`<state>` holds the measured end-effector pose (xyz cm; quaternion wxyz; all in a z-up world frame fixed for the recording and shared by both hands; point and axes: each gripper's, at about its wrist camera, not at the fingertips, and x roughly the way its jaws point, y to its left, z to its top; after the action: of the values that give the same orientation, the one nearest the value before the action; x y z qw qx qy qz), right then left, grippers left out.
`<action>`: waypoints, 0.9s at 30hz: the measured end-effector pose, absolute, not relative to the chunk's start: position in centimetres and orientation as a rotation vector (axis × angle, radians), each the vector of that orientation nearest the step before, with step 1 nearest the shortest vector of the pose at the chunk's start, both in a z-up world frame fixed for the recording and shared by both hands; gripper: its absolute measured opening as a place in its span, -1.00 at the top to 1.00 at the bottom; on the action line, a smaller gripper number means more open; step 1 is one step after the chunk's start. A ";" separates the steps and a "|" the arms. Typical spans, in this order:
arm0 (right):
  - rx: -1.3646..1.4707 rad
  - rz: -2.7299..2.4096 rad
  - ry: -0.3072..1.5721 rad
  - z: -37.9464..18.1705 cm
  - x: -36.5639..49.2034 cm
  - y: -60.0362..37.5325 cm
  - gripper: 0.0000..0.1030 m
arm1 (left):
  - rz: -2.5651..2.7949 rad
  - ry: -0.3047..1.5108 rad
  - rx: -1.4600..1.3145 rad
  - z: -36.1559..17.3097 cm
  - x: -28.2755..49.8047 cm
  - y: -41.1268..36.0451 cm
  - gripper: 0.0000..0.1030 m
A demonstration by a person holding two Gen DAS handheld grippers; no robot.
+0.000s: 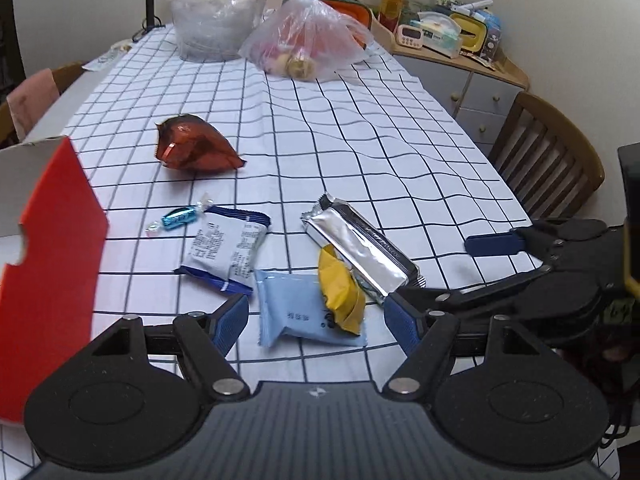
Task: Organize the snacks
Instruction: 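Grasp the yellow pouch with the left tool while the right tool grasps the silver foil bar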
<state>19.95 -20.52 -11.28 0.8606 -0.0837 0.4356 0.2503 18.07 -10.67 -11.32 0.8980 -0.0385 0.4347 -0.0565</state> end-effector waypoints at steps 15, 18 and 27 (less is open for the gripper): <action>-0.218 0.644 0.896 -12.3 22.8 -20.3 -0.51 | -0.154 0.995 -0.181 -13.0 21.3 -9.9 -0.32; -0.222 0.663 0.904 -12.0 23.6 -20.6 -0.51 | -0.171 0.983 -0.189 -12.6 21.1 -9.7 -0.32; -0.228 0.724 0.917 -12.1 25.5 -18.1 -0.48 | -0.200 0.996 -0.039 -13.5 21.1 -12.4 -0.15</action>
<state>25.51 -18.07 -12.05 0.8279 -0.1075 0.4321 0.3411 21.10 -12.41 -13.49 0.8736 -0.0186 0.4767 -0.0957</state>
